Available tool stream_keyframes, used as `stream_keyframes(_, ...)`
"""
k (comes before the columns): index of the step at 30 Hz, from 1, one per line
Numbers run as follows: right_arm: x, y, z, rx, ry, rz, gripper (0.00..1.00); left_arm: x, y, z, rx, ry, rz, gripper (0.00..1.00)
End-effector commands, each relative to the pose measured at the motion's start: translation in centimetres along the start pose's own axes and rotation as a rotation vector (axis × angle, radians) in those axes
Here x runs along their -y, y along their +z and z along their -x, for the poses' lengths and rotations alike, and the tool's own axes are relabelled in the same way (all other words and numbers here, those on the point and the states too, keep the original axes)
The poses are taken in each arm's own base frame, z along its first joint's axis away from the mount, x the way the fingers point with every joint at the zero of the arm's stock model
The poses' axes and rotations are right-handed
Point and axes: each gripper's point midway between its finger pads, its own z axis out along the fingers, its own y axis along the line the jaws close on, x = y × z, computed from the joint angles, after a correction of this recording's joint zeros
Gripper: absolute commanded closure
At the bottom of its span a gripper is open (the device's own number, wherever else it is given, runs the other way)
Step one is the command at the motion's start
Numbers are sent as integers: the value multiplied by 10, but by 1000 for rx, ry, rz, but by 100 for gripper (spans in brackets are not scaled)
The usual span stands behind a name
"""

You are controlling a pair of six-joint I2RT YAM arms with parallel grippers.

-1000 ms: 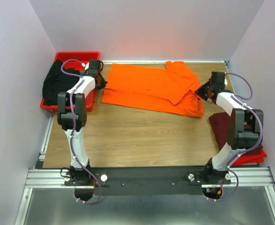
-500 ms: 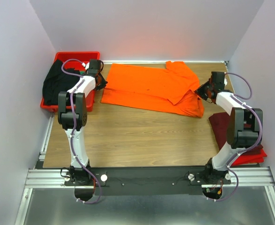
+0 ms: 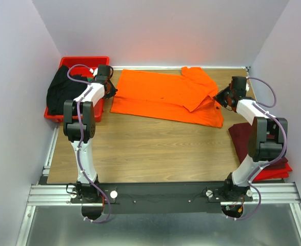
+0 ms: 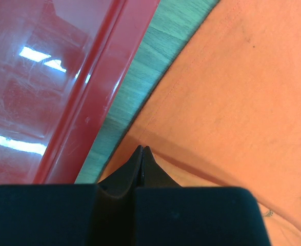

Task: Fold and stack the t-shirts
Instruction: Fold the tshirt

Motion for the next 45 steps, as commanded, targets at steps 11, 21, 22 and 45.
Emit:
stream_keyframes(11,2,18,6,1,-8,3,100,4,7,11,27,24,-10,100)
stream_keyframes(21,-13,19,13,-9,-140,66,18,47,-39,21,48,55,-251,50)
stream_keyframes(22,-12,13,13,3,-156,59,19,53,-55,26,62,58,-282,50)
stream_keyframes(45,-9,-5,-130,-105,-490,-97,70,69,-157,-9,104,255,-490,55)
